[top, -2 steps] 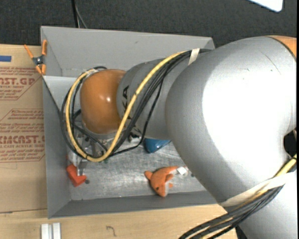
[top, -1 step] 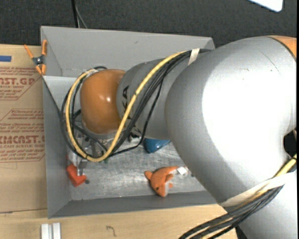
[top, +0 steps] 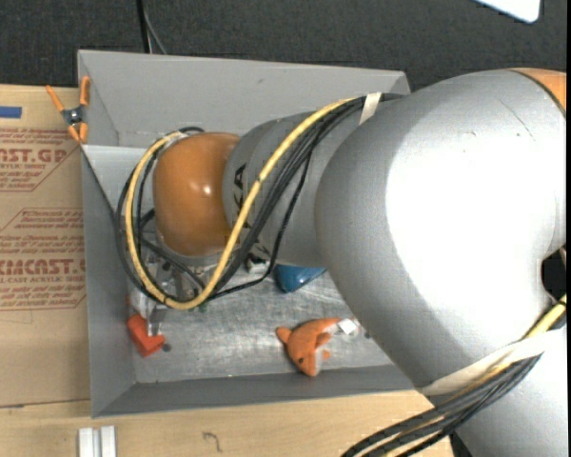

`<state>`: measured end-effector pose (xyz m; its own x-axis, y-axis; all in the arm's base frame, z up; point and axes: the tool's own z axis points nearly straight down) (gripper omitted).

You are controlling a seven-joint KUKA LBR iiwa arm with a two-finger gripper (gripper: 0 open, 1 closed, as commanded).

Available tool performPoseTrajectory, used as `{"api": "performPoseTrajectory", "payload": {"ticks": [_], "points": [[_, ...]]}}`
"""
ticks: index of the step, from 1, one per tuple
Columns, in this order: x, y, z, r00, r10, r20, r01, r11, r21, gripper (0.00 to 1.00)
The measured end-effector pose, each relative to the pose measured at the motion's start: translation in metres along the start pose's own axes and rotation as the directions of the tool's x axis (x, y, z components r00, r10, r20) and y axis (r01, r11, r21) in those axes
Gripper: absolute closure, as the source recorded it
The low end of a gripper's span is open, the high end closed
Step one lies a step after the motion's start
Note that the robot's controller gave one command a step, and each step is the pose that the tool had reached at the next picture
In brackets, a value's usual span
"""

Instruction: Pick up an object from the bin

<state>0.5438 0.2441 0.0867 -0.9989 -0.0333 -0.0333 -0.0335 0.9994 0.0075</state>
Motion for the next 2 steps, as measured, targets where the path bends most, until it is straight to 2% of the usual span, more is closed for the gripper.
{"api": "performPoseTrajectory", "payload": {"ticks": [1,2], "points": [[0.001,-0.001,-0.003,1.000,-0.004,-0.004,0.004,1.000,-0.002,1.00],[-0.046,-0.007,0.004,0.932,-0.360,-0.030,0.360,0.933,-0.006,1.00]]}}
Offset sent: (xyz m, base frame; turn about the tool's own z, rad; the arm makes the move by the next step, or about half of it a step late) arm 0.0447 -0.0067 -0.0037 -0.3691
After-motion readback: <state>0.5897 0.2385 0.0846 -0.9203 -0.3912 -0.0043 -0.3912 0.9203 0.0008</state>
